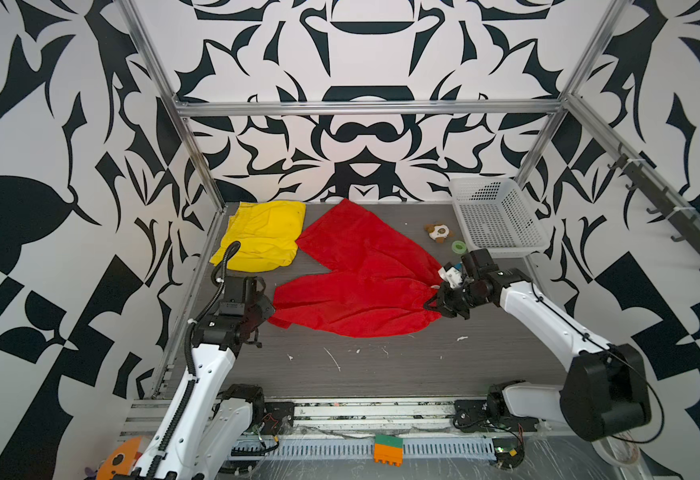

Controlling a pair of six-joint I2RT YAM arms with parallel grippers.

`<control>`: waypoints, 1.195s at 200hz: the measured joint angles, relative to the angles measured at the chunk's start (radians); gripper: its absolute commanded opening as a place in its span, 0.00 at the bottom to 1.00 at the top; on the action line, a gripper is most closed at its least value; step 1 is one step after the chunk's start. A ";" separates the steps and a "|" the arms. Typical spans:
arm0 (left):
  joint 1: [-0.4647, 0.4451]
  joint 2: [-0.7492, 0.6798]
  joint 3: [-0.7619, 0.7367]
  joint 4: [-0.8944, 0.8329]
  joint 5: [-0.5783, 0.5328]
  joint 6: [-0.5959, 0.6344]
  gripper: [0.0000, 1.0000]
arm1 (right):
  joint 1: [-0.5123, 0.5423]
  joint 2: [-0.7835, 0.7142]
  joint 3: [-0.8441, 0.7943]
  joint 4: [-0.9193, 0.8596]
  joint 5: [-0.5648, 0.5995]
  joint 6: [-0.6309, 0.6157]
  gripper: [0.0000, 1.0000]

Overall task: Fold and stack the shorts
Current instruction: 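Lay the red shorts flat on the table with both grippers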

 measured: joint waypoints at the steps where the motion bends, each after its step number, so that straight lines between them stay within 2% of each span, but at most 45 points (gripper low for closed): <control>1: 0.000 -0.004 -0.006 -0.005 0.006 0.001 0.34 | 0.000 -0.002 -0.001 -0.003 0.003 0.000 0.30; 11: 0.000 -0.033 -0.042 -0.022 0.037 -0.028 0.45 | -0.002 -0.021 -0.009 -0.052 0.049 -0.004 0.43; 19: 0.000 -0.060 -0.065 -0.041 0.060 -0.057 0.53 | -0.003 -0.036 -0.009 -0.089 0.086 -0.013 0.48; 40: 0.000 -0.140 -0.073 -0.079 0.097 -0.086 0.62 | -0.003 -0.090 0.027 -0.186 0.180 -0.011 0.51; 73: 0.000 -0.164 -0.009 -0.092 0.132 -0.073 0.64 | 0.010 -0.129 0.202 -0.254 0.270 -0.015 0.50; 90: 0.000 -0.124 -0.003 -0.044 0.181 -0.067 0.64 | 0.072 -0.127 0.225 -0.217 0.286 -0.008 0.49; 124: -0.008 -0.003 -0.063 0.117 0.276 -0.077 0.63 | 0.295 -0.032 0.117 0.011 0.246 0.083 0.46; 149: -0.030 0.089 -0.113 0.211 0.304 -0.086 0.63 | 0.354 0.093 -0.005 0.198 0.206 0.162 0.45; 170: -0.037 0.149 -0.117 0.261 0.313 -0.087 0.64 | 0.344 0.163 -0.093 0.292 0.204 0.204 0.45; 194: -0.037 0.177 -0.117 0.302 0.312 -0.089 0.64 | 0.296 0.178 -0.163 0.338 0.194 0.219 0.45; 214: -0.037 0.190 -0.114 0.323 0.306 -0.083 0.64 | 0.211 0.142 -0.216 0.347 0.179 0.215 0.46; 239: -0.034 0.219 -0.095 0.341 0.303 -0.062 0.65 | 0.064 0.058 -0.243 0.276 0.189 0.172 0.47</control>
